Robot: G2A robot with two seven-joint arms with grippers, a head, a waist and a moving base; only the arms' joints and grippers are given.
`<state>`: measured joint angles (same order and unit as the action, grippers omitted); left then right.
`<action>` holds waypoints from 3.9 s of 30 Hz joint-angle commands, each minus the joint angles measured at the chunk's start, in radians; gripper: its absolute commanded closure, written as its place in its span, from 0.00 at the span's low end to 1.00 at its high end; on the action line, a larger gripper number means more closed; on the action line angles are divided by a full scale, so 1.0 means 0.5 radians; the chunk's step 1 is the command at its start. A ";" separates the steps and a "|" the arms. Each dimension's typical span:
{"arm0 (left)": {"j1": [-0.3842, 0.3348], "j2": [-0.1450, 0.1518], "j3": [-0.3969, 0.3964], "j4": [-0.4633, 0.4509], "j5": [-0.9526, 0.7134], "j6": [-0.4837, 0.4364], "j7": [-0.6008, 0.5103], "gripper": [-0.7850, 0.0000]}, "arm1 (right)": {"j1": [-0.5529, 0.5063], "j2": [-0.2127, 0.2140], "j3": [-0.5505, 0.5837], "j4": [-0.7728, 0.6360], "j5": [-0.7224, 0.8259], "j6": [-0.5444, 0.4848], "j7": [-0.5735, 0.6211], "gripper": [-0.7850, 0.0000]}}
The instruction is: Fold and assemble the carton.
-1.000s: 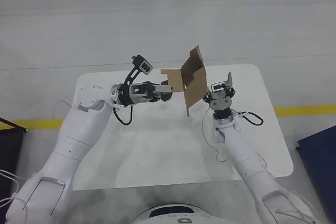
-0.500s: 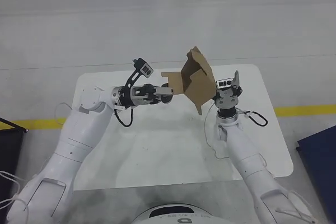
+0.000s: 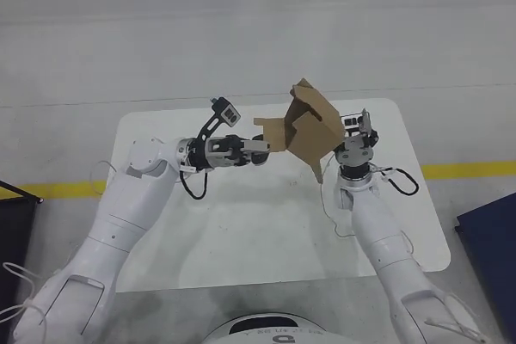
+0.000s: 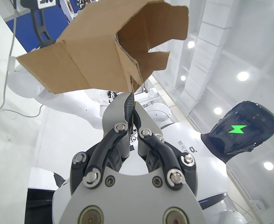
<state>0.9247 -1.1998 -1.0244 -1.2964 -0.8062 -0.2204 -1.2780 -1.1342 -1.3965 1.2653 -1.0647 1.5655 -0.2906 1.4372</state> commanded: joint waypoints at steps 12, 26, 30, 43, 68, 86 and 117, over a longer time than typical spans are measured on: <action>0.089 0.031 -0.163 -0.059 0.053 -0.021 0.098 0.00 | -0.068 0.052 0.216 -0.091 -0.635 -0.223 -0.039 1.00; 0.424 0.101 -0.474 -0.092 0.177 -0.058 0.411 0.00 | -0.099 0.089 0.347 -0.135 -1.128 -0.441 -0.256 1.00; 0.532 0.103 -0.486 -0.045 0.259 -0.037 0.653 0.00 | -0.099 0.089 0.347 -0.135 -1.128 -0.441 -0.256 1.00; 0.487 0.103 -0.317 -0.449 0.853 -0.187 0.661 0.00 | -0.204 0.001 0.046 0.063 -0.301 0.499 0.123 1.00; 0.368 0.062 -0.092 -0.709 1.267 0.165 1.050 0.00 | -0.245 -0.001 0.021 0.161 -0.574 0.313 0.197 1.00; 0.693 0.130 -0.266 -0.800 1.349 -0.008 0.895 0.00 | -0.189 -0.006 0.139 0.257 -0.342 0.447 0.197 1.00; 0.364 0.075 -0.043 -0.670 1.489 0.148 0.960 0.00 | -0.204 0.054 0.243 0.038 -0.743 0.299 0.180 1.00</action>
<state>1.1053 -1.1625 -1.0444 -1.6310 -0.0612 -0.1463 -0.7985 -1.2333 -1.3718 1.3832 -1.0372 1.2045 -0.1446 1.5323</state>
